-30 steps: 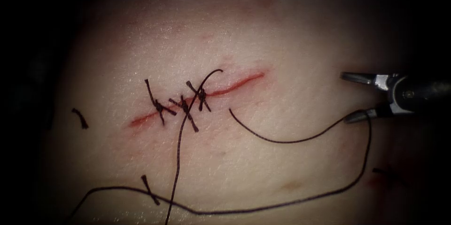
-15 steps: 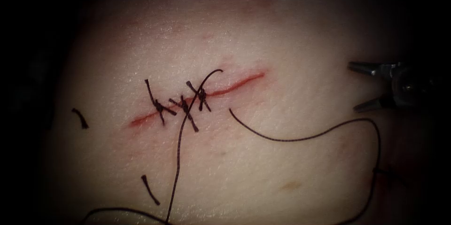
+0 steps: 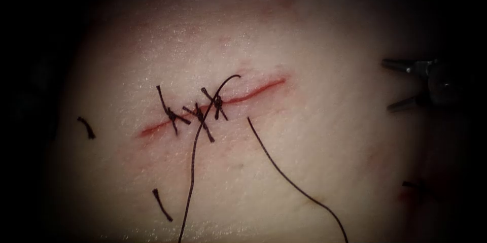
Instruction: Wound Closure
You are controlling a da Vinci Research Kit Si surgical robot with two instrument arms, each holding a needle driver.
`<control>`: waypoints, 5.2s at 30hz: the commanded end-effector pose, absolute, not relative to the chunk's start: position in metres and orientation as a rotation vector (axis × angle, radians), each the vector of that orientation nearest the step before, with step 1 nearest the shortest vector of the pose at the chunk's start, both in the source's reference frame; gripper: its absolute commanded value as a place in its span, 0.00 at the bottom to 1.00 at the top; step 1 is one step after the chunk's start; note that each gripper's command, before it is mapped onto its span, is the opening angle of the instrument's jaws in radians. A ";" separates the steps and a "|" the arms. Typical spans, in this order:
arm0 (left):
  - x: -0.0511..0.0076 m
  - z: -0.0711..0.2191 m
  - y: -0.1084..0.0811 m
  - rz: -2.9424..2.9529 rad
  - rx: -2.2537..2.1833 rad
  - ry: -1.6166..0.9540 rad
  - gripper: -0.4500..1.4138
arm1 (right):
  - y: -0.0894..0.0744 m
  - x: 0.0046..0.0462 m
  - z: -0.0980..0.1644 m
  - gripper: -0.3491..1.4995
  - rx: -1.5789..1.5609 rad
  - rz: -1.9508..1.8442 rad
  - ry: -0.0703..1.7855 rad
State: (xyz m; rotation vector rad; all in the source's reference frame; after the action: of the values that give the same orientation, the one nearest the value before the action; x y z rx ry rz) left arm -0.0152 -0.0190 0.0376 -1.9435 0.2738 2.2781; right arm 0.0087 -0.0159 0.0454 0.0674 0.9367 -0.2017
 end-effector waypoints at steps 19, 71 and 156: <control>-0.0233 0.041 -0.016 2.232 -2.035 0.227 0.00 | -0.023 0.0201 0.053 0.69 0.062 -0.199 1.372; -0.0227 0.041 -0.016 2.212 -2.018 0.255 0.00 | -0.026 0.0243 0.057 0.64 0.001 -0.289 1.415; -0.0218 0.043 -0.017 2.180 -1.987 0.245 0.00 | -0.024 0.0194 0.054 0.70 0.089 -0.248 1.397</control>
State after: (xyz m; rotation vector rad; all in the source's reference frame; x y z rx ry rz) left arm -0.0213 -0.0168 0.0426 -1.9873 0.2477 2.1804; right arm 0.0188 -0.0229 0.0535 0.0871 1.3947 -0.2494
